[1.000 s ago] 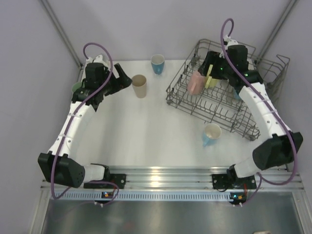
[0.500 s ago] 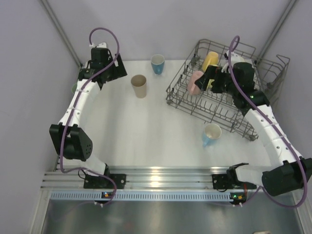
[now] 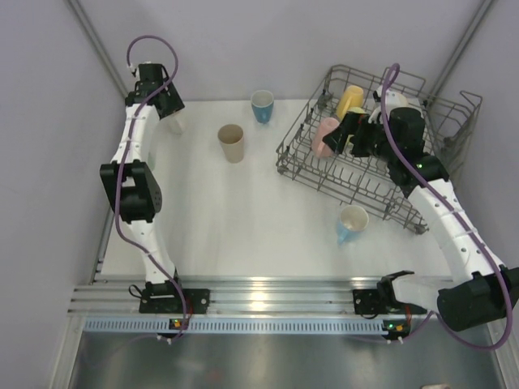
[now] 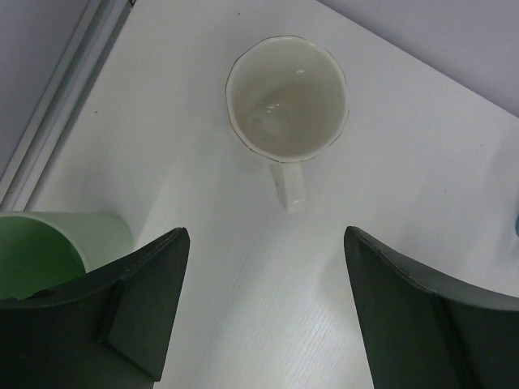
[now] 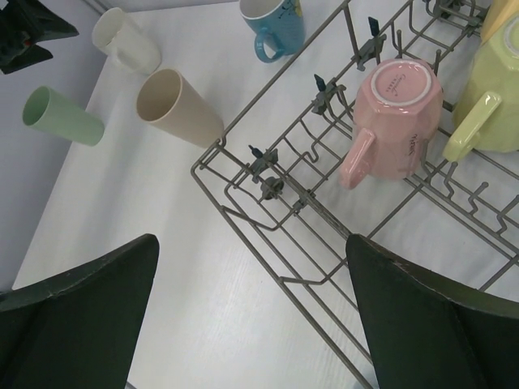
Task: Load the cups into the dish rack
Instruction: Grab a cup with the left arm
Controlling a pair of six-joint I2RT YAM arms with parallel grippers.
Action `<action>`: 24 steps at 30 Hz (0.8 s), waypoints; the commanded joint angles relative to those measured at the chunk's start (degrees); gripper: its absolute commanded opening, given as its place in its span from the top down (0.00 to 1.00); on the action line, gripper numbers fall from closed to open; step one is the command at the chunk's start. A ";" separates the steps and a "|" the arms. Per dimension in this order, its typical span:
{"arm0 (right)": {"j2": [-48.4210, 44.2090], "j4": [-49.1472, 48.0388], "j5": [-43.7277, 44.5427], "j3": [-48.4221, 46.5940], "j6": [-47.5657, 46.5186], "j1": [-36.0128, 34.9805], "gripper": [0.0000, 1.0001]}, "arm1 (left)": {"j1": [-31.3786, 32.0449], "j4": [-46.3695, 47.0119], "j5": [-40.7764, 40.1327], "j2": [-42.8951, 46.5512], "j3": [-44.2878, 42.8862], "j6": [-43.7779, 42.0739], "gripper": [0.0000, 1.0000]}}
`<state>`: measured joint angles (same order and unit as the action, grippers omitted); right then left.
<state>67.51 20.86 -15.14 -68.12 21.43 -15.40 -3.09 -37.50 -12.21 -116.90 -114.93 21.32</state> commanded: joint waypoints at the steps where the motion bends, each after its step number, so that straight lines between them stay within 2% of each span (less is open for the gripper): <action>1: -2.03 -2.67 -0.68 0.00 -1.57 -0.51 0.01 | 0.02 -0.30 -3.78 -3.23 -5.38 2.40 0.19; 9: -1.76 -2.93 -1.56 0.70 -1.92 -0.60 0.01 | -1.83 -0.39 -4.22 -12.64 -13.82 4.25 0.21; 16: -0.18 -3.11 -2.00 0.53 -1.92 -0.60 0.01 | -2.53 0.14 -6.60 -14.40 -14.62 3.11 0.21; 24: 1.31 -3.90 -2.62 0.27 -1.66 -0.60 0.01 | -3.94 0.32 -0.63 -18.62 -16.63 3.82 0.25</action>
<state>68.31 20.49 -16.71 -67.37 20.56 -15.40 -6.46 -38.22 -14.79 -133.71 -128.60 25.17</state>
